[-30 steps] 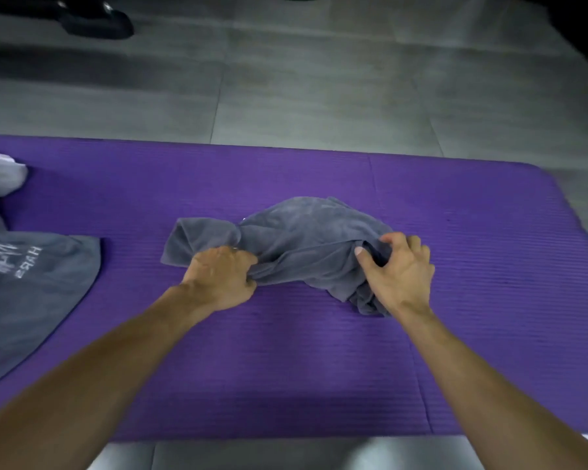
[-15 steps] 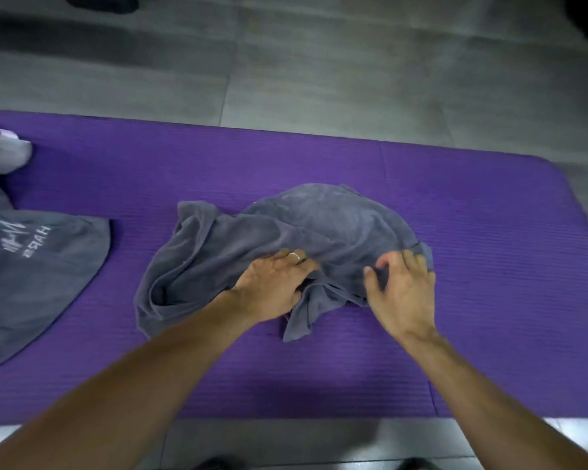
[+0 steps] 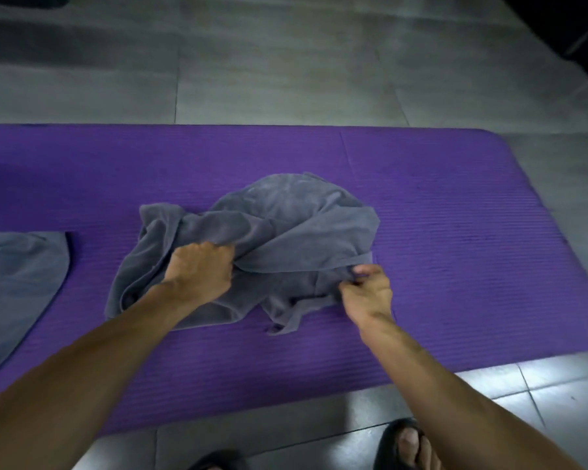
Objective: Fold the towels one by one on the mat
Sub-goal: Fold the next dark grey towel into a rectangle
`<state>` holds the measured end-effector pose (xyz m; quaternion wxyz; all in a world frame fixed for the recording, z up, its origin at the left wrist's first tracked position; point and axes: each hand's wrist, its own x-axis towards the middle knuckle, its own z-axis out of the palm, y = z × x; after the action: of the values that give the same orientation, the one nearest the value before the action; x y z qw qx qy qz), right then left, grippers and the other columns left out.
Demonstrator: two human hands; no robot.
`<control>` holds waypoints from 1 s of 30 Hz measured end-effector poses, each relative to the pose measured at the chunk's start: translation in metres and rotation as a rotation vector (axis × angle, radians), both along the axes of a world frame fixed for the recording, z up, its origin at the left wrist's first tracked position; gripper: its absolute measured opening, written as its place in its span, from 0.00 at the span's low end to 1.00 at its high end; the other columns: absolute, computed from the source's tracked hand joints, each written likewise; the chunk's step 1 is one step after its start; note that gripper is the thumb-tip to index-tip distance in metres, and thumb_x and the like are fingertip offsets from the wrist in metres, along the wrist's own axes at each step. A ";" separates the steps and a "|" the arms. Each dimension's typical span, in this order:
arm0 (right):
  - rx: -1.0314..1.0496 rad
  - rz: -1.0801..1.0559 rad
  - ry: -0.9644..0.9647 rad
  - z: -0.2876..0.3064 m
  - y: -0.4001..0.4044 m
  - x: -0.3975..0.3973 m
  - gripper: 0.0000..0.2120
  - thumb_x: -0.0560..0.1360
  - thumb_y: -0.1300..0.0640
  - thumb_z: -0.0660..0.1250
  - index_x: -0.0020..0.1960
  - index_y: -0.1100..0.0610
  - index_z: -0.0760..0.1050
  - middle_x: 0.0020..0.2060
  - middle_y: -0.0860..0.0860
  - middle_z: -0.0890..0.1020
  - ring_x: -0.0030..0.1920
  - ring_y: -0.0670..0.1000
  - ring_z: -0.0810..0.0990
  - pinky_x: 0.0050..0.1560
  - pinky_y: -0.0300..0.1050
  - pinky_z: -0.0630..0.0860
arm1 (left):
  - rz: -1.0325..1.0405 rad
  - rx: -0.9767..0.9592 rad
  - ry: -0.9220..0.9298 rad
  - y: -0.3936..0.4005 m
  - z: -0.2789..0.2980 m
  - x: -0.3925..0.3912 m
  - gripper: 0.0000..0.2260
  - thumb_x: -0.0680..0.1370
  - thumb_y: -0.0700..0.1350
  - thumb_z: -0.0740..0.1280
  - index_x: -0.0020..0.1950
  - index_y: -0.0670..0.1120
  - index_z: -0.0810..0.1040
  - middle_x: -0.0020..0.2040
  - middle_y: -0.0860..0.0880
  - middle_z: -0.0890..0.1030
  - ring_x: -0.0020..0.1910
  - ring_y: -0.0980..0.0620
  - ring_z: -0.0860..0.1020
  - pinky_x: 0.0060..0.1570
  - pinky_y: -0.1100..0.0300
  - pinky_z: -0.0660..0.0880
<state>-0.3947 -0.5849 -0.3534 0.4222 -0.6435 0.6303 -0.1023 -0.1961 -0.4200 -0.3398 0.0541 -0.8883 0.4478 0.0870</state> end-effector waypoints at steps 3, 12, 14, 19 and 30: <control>-0.182 -0.146 0.041 0.021 -0.041 -0.029 0.14 0.72 0.63 0.68 0.58 0.56 0.76 0.50 0.58 0.83 0.53 0.57 0.81 0.56 0.45 0.73 | -0.049 0.123 -0.008 0.001 0.004 0.004 0.12 0.78 0.49 0.60 0.59 0.50 0.76 0.53 0.50 0.80 0.51 0.49 0.80 0.47 0.55 0.77; -0.407 0.369 0.170 0.066 -0.095 -0.063 0.02 0.76 0.58 0.69 0.48 0.56 0.78 0.40 0.50 0.81 0.40 0.51 0.76 0.42 0.40 0.68 | -0.584 -0.295 0.136 -0.132 0.054 -0.080 0.24 0.76 0.53 0.64 0.70 0.47 0.65 0.65 0.48 0.68 0.62 0.48 0.72 0.47 0.56 0.74; -0.309 0.353 0.105 0.072 -0.111 -0.068 0.02 0.78 0.60 0.66 0.48 0.55 0.74 0.34 0.51 0.79 0.32 0.49 0.77 0.35 0.39 0.71 | -0.597 -0.221 0.118 -0.164 0.056 -0.079 0.30 0.76 0.53 0.66 0.74 0.46 0.58 0.67 0.46 0.67 0.63 0.47 0.72 0.47 0.54 0.73; 0.324 0.035 -0.509 0.068 -0.129 -0.070 0.06 0.82 0.64 0.59 0.48 0.55 0.68 0.40 0.56 0.82 0.35 0.55 0.85 0.34 0.41 0.80 | -0.532 -0.089 0.322 -0.219 0.031 -0.065 0.15 0.75 0.48 0.66 0.61 0.51 0.73 0.56 0.51 0.78 0.57 0.47 0.76 0.61 0.48 0.68; -0.494 0.185 -0.448 0.093 -0.185 -0.067 0.07 0.70 0.65 0.63 0.42 0.55 0.75 0.52 0.52 0.81 0.53 0.48 0.80 0.53 0.41 0.77 | -0.631 -0.178 0.397 -0.179 0.059 -0.061 0.17 0.77 0.45 0.65 0.32 0.56 0.62 0.30 0.59 0.70 0.32 0.60 0.69 0.31 0.69 0.61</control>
<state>-0.4619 -0.7696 -0.2602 0.3888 -0.7424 0.4170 -0.3517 -0.2575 -0.5985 -0.2810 -0.0869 -0.6737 0.7068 0.1973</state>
